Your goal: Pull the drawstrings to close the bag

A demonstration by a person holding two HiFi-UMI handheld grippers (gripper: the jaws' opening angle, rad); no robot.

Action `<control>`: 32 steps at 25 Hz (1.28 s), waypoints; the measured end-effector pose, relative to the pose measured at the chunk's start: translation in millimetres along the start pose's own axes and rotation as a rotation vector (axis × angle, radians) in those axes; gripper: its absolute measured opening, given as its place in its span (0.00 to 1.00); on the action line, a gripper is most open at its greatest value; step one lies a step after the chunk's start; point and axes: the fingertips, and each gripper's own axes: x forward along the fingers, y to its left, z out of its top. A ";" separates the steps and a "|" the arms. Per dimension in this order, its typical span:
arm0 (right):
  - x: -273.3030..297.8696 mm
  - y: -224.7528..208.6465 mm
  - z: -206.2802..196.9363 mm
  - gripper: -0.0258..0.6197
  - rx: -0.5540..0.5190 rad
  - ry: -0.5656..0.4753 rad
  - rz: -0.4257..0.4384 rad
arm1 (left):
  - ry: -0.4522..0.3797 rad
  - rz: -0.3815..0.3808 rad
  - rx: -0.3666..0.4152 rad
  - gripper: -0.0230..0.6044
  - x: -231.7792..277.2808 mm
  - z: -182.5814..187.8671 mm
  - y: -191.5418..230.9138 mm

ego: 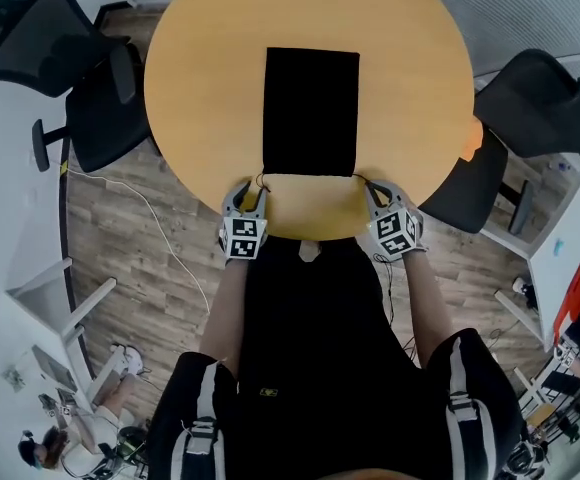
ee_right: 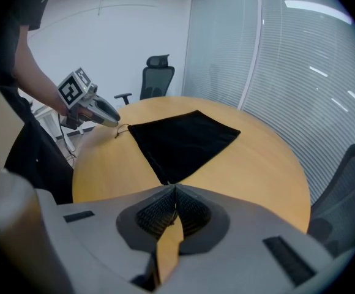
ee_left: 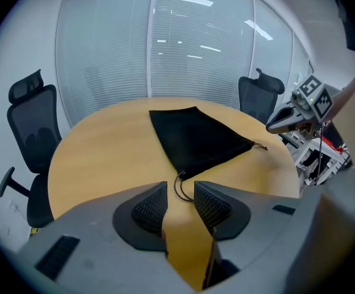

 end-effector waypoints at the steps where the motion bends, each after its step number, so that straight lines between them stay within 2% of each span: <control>1: 4.3 -1.9 -5.4 0.13 0.006 0.021 -0.013 | 0.018 -0.001 -0.006 0.24 4.2 -4.9 2.4; 4: 15.6 -4.3 -18.1 0.14 -0.012 0.076 -0.040 | 0.059 -0.015 -0.012 0.24 15.1 -12.3 5.4; 10: 35.0 3.5 -23.7 0.21 -0.061 0.135 -0.042 | 0.077 -0.059 0.015 0.24 25.4 -2.2 2.5; 13: 43.5 2.4 -21.0 0.22 -0.080 0.150 -0.062 | 0.097 -0.066 0.020 0.17 29.5 -5.5 4.9; 19: 55.6 1.5 -21.7 0.21 -0.114 0.191 -0.066 | 0.092 -0.102 0.035 0.12 36.6 -7.9 4.5; 23: 55.2 6.3 -23.2 0.14 -0.101 0.196 -0.073 | 0.087 -0.131 0.050 0.08 36.2 -2.6 1.9; 26: 54.8 4.8 -23.8 0.13 -0.066 0.197 -0.094 | 0.088 -0.149 0.057 0.06 35.7 -1.5 0.9; 32: 39.8 -5.9 -6.1 0.13 -0.051 0.132 -0.207 | 0.076 -0.153 0.069 0.06 24.7 4.4 12.3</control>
